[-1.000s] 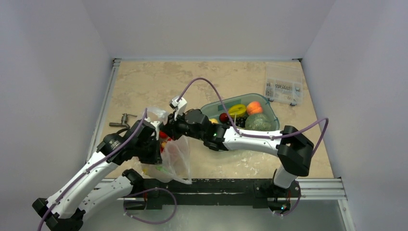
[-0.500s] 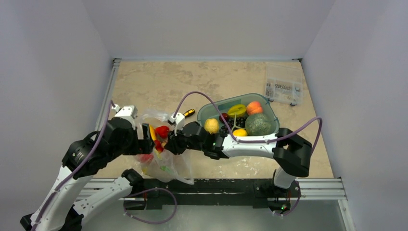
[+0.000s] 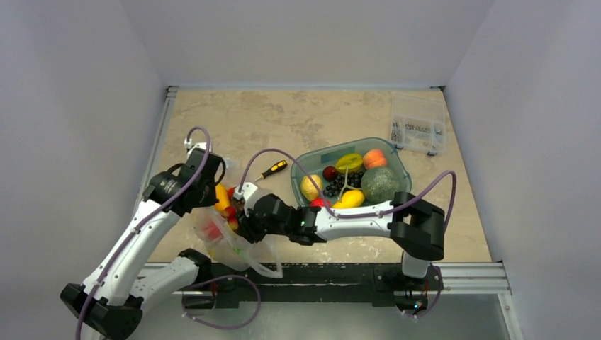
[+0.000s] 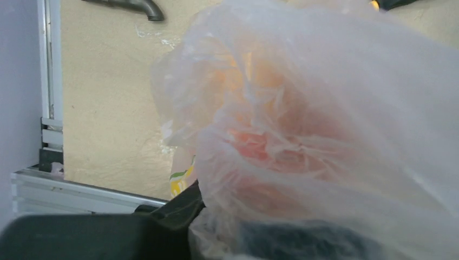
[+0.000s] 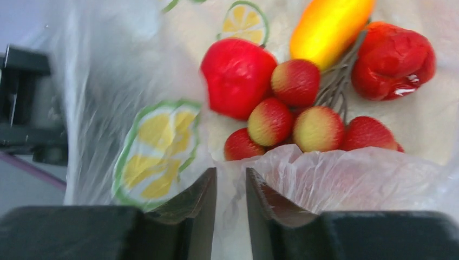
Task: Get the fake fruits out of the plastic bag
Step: Adjust the plastic bag at the center of the board.
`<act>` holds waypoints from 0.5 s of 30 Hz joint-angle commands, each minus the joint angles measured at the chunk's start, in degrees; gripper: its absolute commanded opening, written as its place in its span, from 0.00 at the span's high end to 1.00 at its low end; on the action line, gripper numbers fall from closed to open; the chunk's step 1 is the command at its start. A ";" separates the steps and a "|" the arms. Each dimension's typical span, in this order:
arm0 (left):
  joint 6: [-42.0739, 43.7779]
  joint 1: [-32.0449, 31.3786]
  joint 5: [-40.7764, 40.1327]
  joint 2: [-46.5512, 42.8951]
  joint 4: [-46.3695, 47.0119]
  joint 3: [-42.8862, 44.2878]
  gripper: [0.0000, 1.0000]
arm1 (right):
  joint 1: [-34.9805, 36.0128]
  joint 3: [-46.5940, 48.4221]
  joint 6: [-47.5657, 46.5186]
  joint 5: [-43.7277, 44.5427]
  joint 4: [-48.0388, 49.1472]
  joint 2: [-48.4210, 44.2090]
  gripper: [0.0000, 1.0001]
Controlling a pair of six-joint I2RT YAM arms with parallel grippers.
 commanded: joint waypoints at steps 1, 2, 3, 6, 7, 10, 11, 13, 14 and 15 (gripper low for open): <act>3.55 3.92 4.07 -3.47 9.27 -4.02 1.00 | 6.38 -2.56 -0.66 6.56 1.32 0.24 0.84; 3.84 4.42 4.87 -3.45 10.19 -4.80 1.00 | 7.51 -3.45 -0.35 9.21 1.65 0.66 0.87; 4.58 4.71 5.87 -3.08 11.05 -5.55 1.00 | 8.22 -4.57 0.69 11.42 1.85 1.02 0.91; 7.05 4.94 6.92 -1.72 12.22 -7.12 1.00 | 8.39 -8.53 4.84 16.80 3.88 1.78 1.00; 7.89 4.94 7.66 -1.73 12.83 -7.56 1.00 | 8.38 -9.73 5.71 16.97 5.34 1.83 1.00; 10.25 4.95 12.34 -2.83 15.05 -8.71 1.00 | 8.26 -11.54 6.22 19.29 8.17 1.77 1.00; 10.82 4.95 13.56 -3.35 16.00 -9.29 1.00 | 8.09 -11.05 5.72 19.29 7.80 1.57 0.99; 11.93 4.92 15.61 -4.09 17.37 -9.93 1.00 | 8.04 -9.54 4.90 19.95 6.28 0.72 0.95; 12.27 4.90 16.13 -4.25 17.69 -9.99 1.00 | 7.98 -9.08 4.54 20.24 5.83 -0.17 0.91; 12.54 4.94 16.49 -4.30 18.01 -10.11 1.00 | 7.76 -8.72 4.23 20.39 5.57 -1.12 0.88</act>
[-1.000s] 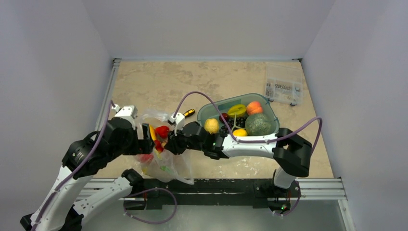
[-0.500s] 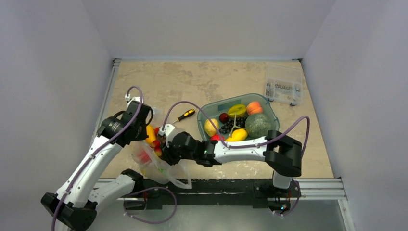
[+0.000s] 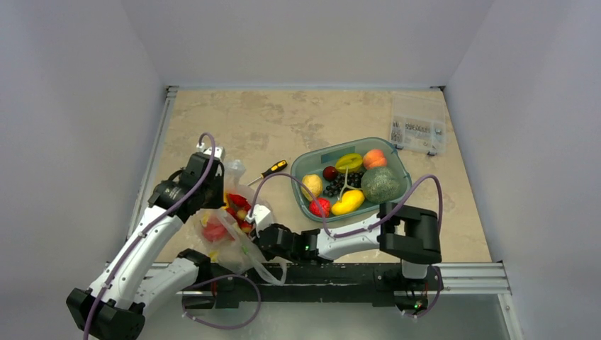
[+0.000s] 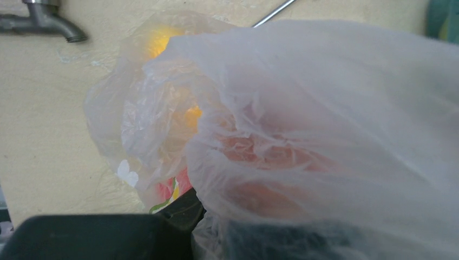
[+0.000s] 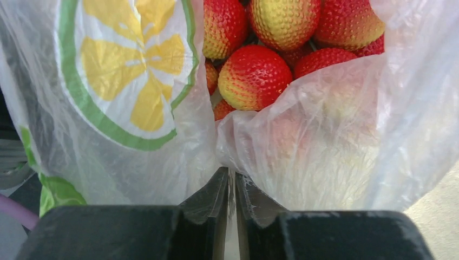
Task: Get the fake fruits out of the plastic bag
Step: Adjust the plastic bag at the center of the board, then take out the fake fruit from the plastic bag.
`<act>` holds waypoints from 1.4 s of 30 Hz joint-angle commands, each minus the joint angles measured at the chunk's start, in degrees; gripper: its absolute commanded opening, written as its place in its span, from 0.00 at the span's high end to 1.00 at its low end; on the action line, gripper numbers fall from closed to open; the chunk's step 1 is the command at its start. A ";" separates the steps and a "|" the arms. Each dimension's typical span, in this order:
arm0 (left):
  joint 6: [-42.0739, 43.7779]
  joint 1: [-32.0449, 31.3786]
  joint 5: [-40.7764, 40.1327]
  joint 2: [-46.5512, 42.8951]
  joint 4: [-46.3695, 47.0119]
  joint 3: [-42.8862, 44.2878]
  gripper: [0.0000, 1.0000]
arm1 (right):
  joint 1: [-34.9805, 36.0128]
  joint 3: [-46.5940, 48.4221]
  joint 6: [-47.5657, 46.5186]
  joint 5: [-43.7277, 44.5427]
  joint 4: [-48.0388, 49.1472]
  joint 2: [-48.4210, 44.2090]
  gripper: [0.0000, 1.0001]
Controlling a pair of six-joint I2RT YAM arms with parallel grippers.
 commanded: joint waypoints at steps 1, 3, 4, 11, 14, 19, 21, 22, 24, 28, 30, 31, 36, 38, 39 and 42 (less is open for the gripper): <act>3.74 0.33 4.56 -1.56 5.53 -0.35 1.00 | -0.59 2.47 -0.24 4.29 0.29 -4.24 0.86; 3.69 0.29 4.58 -1.23 5.39 -0.30 1.00 | -1.63 2.55 0.25 3.77 -0.37 -6.83 0.82; 3.68 0.29 4.42 -1.03 5.23 -0.16 1.00 | -2.20 2.56 0.12 3.18 -0.61 -7.87 0.80; 3.67 0.29 4.46 -1.53 5.51 -0.26 1.00 | -6.87 7.26 -2.78 -1.86 -2.65 -9.80 0.70; 3.67 0.29 4.64 -1.78 5.53 -0.26 1.00 | -8.19 10.51 -3.62 -3.18 -3.17 -6.98 0.64; 3.76 0.20 5.58 -2.73 5.94 -0.53 1.00 | -9.14 15.73 -3.20 -2.92 -6.23 -1.99 0.54; 3.68 0.07 5.56 -3.19 6.02 -0.65 1.00 | -9.37 16.97 -3.43 -2.78 -7.00 -0.29 0.49; 3.68 0.03 5.62 -3.42 6.22 -0.71 1.00 | -9.41 17.37 -3.41 -2.52 -7.10 0.44 0.47; 3.75 0.03 6.16 -3.56 6.51 -0.75 1.00 | -9.57 17.69 -3.50 -1.85 -6.99 1.69 0.42; 3.93 0.02 7.15 -3.41 6.81 -0.76 1.00 | -9.93 19.41 -4.14 -1.13 -7.79 4.84 0.39; 4.02 -0.03 7.41 -3.32 6.91 -0.75 1.00 | -9.88 20.48 -4.66 -1.26 -8.18 6.33 0.37; 4.03 0.00 7.48 -3.26 6.96 -0.71 1.00 | -9.91 20.63 -4.93 -1.22 -7.79 6.96 0.36; 4.29 0.04 8.04 -3.14 7.23 -0.75 1.00 | -9.94 22.51 -6.17 0.68 -7.45 10.34 0.35; 4.29 0.03 8.37 -3.14 7.32 -0.75 1.00 | -9.94 23.29 -6.59 2.15 -7.20 11.29 0.39; 4.29 0.03 8.41 -3.11 7.36 -0.75 1.00 | -9.93 23.74 -6.89 3.18 -7.20 11.70 0.44; 4.37 -0.04 8.52 -3.18 7.36 -0.75 1.00 | -9.91 24.18 -6.89 5.23 -6.58 11.98 0.59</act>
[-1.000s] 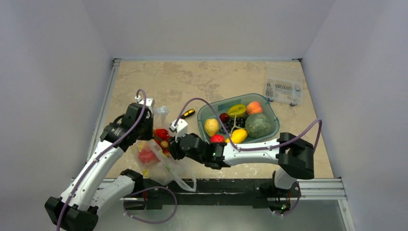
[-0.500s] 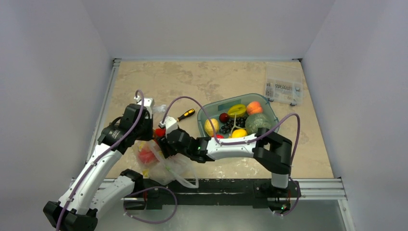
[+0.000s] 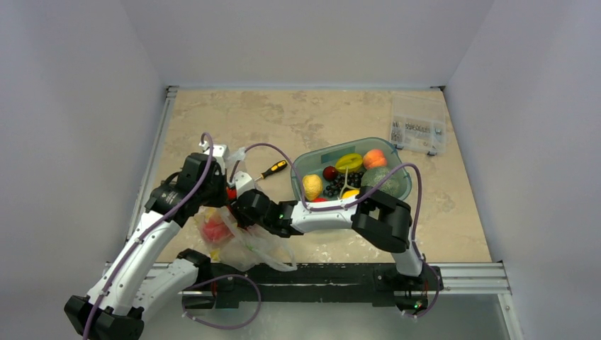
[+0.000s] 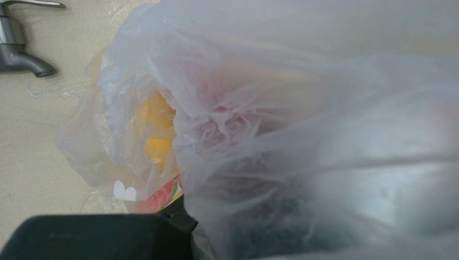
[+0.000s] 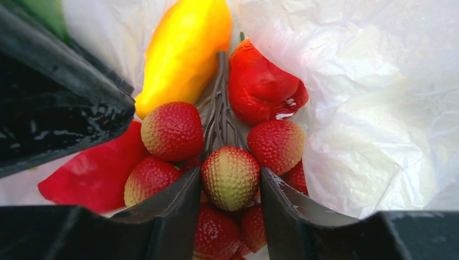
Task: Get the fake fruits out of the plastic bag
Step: Take out the fake fruit from the plastic bag.
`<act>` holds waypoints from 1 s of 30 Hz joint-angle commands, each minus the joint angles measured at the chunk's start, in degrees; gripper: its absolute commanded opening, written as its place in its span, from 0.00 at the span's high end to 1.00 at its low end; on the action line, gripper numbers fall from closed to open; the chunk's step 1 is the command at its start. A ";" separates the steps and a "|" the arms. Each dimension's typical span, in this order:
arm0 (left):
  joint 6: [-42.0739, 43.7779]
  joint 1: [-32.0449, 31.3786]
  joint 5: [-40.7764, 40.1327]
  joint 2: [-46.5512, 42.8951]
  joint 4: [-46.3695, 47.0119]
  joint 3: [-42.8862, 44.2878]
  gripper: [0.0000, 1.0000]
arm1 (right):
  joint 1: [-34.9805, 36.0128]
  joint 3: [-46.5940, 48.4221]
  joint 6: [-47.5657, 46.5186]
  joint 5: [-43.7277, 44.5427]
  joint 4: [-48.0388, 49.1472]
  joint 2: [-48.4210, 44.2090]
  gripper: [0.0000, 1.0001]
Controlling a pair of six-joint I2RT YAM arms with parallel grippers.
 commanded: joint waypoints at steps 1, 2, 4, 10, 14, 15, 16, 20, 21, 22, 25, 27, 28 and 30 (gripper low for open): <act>0.90 0.02 1.44 -0.22 2.52 0.06 1.00 | -0.19 2.45 -1.40 4.21 1.27 0.20 0.63; 0.90 -0.01 1.58 -0.29 2.52 0.07 1.00 | -0.16 2.49 -1.32 4.49 1.29 0.04 0.66; 0.90 0.05 1.61 -0.23 2.53 0.04 1.00 | -0.15 2.17 -1.24 4.56 1.56 -0.68 0.78; 0.83 0.03 1.28 -0.49 2.34 0.08 1.00 | -0.19 0.22 -1.18 4.70 2.51 -4.68 0.95; 0.73 0.09 1.00 -0.65 2.32 0.12 1.00 | -0.19 -0.29 -0.75 4.05 3.41 -8.76 1.00; 0.73 0.05 1.00 -0.69 2.27 0.12 1.00 | -0.21 -0.42 -0.64 3.59 3.89 -9.83 1.00; 0.66 0.05 1.00 -0.83 2.27 0.12 1.00 | -0.20 -0.63 0.02 3.30 4.43 -10.83 1.00; 0.39 0.00 0.01 -2.10 2.44 0.12 1.00 | -0.31 -2.17 1.36 1.67 8.25 -15.00 1.00; 0.19 0.11 -0.59 -2.66 2.42 0.12 1.00 | -0.52 -2.26 1.99 1.21 8.80 -15.75 1.00; 0.01 0.09 -1.18 -3.15 2.36 0.12 1.00 | -0.73 -2.19 2.59 0.32 9.19 -16.48 1.00; -0.69 0.06 -3.15 -5.10 2.38 0.08 1.00 | -1.59 -2.09 4.65 -1.85 9.73 -18.46 1.00; -1.00 0.00 -4.40 -6.30 2.28 -0.05 1.00 | -2.21 -2.80 6.18 -3.46 10.42 -20.29 1.00; -1.15 -0.02 -5.11 -6.89 2.19 -0.05 1.00 | -2.41 -3.18 6.86 -4.11 10.73 -21.25 1.00; -1.43 0.01 -6.63 -8.01 2.03 -0.05 1.00 | -2.56 -3.96 7.47 -4.63 11.03 -23.35 1.00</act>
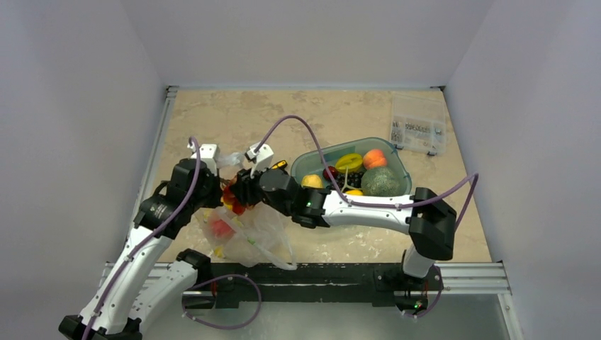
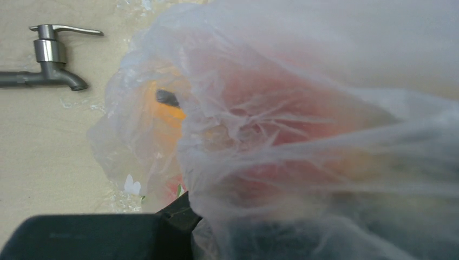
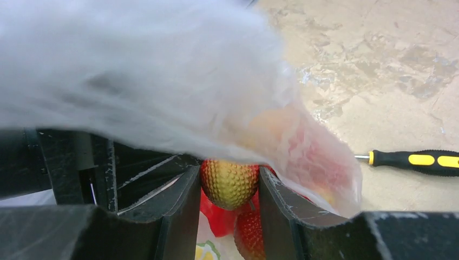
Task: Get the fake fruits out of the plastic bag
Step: Take out the fake fruit from the plastic bag.
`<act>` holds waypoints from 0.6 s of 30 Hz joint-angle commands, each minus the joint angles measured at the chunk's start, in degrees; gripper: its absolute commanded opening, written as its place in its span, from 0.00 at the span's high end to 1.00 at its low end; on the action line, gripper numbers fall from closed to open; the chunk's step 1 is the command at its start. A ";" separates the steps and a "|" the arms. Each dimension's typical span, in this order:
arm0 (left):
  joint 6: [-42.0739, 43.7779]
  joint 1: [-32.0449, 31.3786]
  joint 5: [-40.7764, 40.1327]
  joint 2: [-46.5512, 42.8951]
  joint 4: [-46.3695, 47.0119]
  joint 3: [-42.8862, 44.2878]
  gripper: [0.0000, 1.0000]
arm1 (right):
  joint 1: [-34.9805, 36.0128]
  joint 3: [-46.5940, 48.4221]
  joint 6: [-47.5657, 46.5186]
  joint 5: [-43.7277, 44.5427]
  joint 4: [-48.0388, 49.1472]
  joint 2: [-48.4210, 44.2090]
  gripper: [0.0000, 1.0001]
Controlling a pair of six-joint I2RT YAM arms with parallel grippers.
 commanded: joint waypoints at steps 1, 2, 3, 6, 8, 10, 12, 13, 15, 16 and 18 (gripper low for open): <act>-1.21 0.06 -4.53 -2.19 1.21 -0.05 1.00 | -0.56 -1.35 3.69 -2.96 5.84 -7.24 1.00; -1.37 0.04 -4.92 -2.63 1.20 -0.12 1.00 | -0.56 -1.92 3.83 -2.84 5.93 -8.58 1.00; -1.48 0.02 -5.28 -2.88 1.15 -0.14 1.00 | -0.56 -2.45 3.95 -2.73 5.88 -9.91 1.00; -1.86 0.05 -6.69 -3.38 0.81 0.03 1.00 | -0.64 -3.32 4.14 -3.16 4.58 -13.53 1.00; -2.18 0.07 -7.94 -3.76 0.27 0.21 1.00 | -0.72 -4.23 4.36 -3.36 3.53 -15.88 1.00; -2.45 0.10 -8.72 -4.38 0.03 0.23 1.00 | -0.80 -5.38 4.41 -2.76 2.43 -18.32 1.00; -2.70 0.06 -9.23 -5.28 0.05 0.22 1.00 | -0.80 -6.65 4.31 -1.82 0.57 -20.83 1.00; -2.72 0.05 -9.47 -5.73 0.15 0.13 1.00 | -0.83 -7.19 3.93 -1.25 -0.24 -21.87 1.00; -2.81 0.01 -9.78 -6.41 0.31 -0.09 1.00 | -0.90 -8.23 3.06 0.28 -2.37 -24.00 1.00; -2.81 0.01 -9.78 -6.56 0.39 -0.13 1.00 | -0.91 -8.75 2.74 1.41 -3.61 -25.26 1.00; -2.77 0.05 -9.57 -6.30 0.41 -0.10 1.00 | -0.99 -10.02 1.68 4.35 -5.70 -28.02 1.00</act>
